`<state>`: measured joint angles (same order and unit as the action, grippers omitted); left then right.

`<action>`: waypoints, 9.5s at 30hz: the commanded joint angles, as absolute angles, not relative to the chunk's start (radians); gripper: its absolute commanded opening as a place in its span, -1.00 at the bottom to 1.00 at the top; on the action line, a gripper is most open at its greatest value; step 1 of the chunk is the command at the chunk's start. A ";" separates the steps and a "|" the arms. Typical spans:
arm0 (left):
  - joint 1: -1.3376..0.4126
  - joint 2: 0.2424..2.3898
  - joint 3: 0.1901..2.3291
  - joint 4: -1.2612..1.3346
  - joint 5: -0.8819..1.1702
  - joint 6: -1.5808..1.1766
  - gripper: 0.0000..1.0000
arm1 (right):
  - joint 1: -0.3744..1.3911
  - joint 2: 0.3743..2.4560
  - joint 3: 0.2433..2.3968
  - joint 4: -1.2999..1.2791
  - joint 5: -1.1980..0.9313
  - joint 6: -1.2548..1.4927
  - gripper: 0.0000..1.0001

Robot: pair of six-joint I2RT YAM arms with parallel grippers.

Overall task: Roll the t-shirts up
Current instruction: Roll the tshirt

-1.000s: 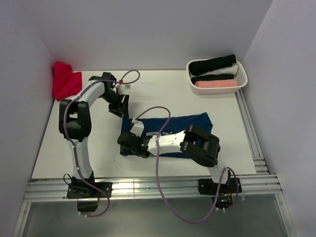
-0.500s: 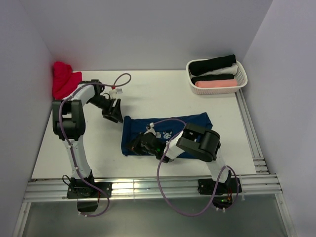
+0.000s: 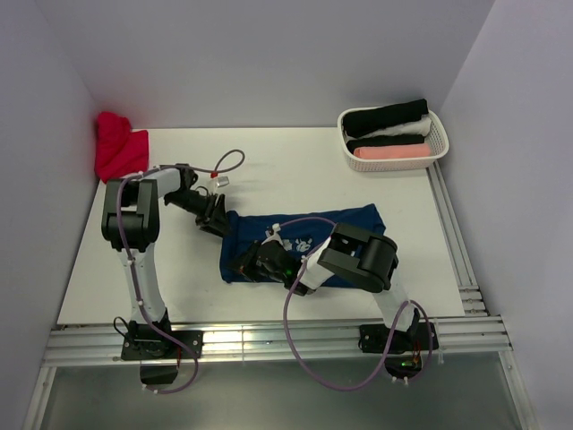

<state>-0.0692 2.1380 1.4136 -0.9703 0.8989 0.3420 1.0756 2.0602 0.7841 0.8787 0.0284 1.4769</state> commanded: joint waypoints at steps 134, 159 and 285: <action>-0.262 2.045 1.516 -0.868 0.376 0.011 -0.99 | 1.149 2.088 1.640 -0.520 0.589 1.101 -0.06; -0.296 2.054 1.562 -0.899 0.356 0.008 -0.99 | 1.169 2.278 1.787 -0.629 0.499 1.066 0.07; -0.026 1.970 1.618 -0.936 0.871 0.222 0.24 | 0.934 1.994 0.927 0.601 -0.075 1.256 -0.39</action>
<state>-0.0536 1.9919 1.6409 -0.8970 0.7002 0.1535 0.9581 1.9793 1.0462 0.3023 0.0834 1.1473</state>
